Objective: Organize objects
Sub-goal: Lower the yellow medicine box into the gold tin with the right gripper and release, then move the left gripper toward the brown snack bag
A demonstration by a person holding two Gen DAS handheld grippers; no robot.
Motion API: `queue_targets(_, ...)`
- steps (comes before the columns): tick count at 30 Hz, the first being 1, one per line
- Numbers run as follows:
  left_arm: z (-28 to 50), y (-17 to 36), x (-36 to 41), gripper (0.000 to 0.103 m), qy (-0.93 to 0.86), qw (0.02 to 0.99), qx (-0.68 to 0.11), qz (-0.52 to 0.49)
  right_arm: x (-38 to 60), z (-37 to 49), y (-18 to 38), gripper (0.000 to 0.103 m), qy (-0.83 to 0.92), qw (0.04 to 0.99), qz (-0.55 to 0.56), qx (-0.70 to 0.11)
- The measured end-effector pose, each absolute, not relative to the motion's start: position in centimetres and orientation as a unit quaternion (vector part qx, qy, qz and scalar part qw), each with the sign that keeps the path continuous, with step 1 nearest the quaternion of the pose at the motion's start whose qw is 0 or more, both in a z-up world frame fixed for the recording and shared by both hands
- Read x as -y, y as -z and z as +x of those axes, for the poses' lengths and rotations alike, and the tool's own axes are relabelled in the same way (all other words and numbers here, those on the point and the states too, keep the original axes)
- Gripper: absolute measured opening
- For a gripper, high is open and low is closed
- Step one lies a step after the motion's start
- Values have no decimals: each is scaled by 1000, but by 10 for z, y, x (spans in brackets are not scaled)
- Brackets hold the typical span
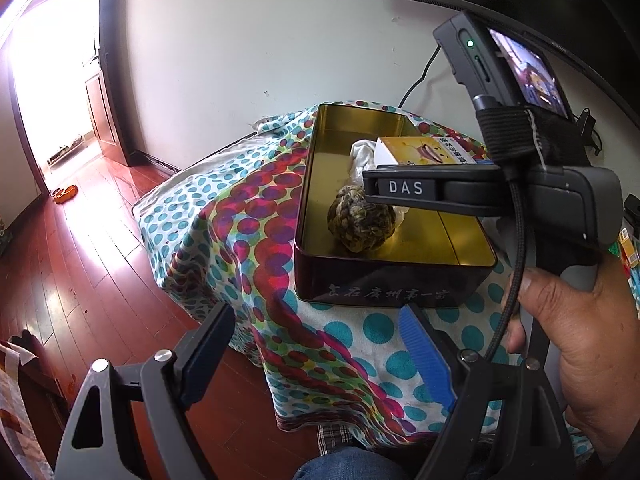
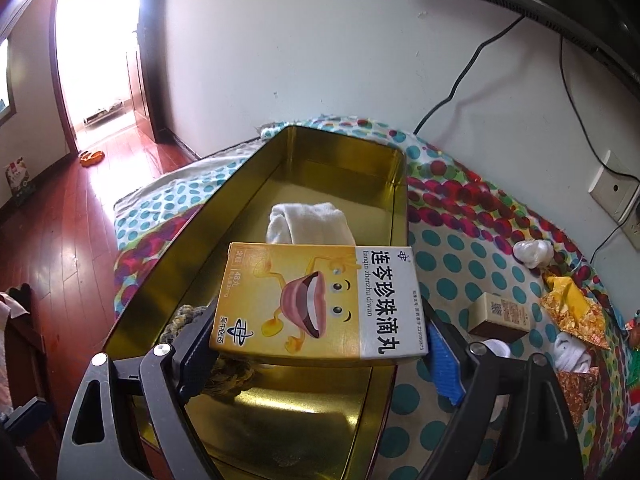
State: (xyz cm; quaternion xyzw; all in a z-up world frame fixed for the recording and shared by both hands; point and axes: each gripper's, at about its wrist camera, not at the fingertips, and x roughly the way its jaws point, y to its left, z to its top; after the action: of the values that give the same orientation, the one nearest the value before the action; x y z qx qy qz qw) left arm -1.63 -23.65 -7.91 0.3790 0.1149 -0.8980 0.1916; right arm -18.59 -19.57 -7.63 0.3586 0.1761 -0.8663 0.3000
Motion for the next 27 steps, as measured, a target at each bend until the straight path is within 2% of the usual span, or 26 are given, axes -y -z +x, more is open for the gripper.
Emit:
queue_targets(14,-15,81,232,86,897,192,-108,382,190,-185,71,90,864,315,355,-166)
queue_targets(18,-10,79,233,86,898,193,-110,379,167,-191,47,91,843,385,366,-85)
queue_targets(22,-8,77,235,86,899,195,-115,376,119,-202,17,100,890,316,314,-94)
queue_targets(27,-11,75,223,86,902,182,-106,376,34,-242,27,100,926,170,323,-95)
